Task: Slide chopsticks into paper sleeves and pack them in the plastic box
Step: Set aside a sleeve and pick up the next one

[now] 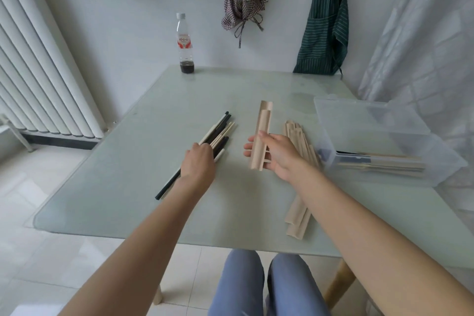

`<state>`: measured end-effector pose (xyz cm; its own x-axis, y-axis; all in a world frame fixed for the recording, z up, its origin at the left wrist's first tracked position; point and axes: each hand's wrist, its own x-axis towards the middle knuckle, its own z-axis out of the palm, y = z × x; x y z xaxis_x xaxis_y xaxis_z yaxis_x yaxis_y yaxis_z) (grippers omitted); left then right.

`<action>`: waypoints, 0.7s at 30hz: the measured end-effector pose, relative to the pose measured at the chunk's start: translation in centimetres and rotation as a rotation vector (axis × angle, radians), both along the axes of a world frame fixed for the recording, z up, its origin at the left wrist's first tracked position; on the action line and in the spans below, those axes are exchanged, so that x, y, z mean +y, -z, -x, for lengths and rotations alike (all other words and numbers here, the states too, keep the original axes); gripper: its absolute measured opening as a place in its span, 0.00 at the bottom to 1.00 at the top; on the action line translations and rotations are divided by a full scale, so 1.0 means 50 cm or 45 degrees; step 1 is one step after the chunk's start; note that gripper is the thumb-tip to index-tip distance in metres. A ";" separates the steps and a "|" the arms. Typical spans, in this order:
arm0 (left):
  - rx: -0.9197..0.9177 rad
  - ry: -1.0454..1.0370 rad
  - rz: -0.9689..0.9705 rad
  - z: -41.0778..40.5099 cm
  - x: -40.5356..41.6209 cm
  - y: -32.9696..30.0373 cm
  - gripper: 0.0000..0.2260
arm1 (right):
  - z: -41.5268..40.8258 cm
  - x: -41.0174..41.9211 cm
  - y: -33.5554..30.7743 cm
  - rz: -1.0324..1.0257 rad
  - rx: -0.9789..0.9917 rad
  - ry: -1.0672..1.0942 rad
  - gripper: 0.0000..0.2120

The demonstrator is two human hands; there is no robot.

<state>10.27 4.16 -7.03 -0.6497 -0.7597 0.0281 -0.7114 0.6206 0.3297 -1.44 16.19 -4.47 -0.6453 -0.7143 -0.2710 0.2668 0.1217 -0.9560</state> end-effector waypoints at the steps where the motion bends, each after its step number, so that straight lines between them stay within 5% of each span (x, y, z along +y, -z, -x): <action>1: -0.007 -0.008 -0.015 -0.002 0.002 -0.002 0.09 | -0.005 -0.003 -0.002 0.015 -0.052 -0.001 0.15; 8: -0.002 -0.011 -0.071 -0.002 0.007 -0.022 0.08 | -0.013 -0.015 -0.002 -0.022 -0.036 0.035 0.17; 13: 0.630 0.113 -0.568 0.008 0.030 -0.044 0.04 | 0.003 -0.005 -0.007 0.084 -0.101 0.137 0.15; 18: 0.595 0.226 -0.235 0.019 0.043 -0.070 0.08 | 0.018 0.018 -0.005 -0.058 0.187 0.135 0.05; 21: 0.595 0.241 -0.190 0.038 0.052 -0.069 0.07 | 0.033 0.038 -0.007 -0.136 0.350 0.115 0.19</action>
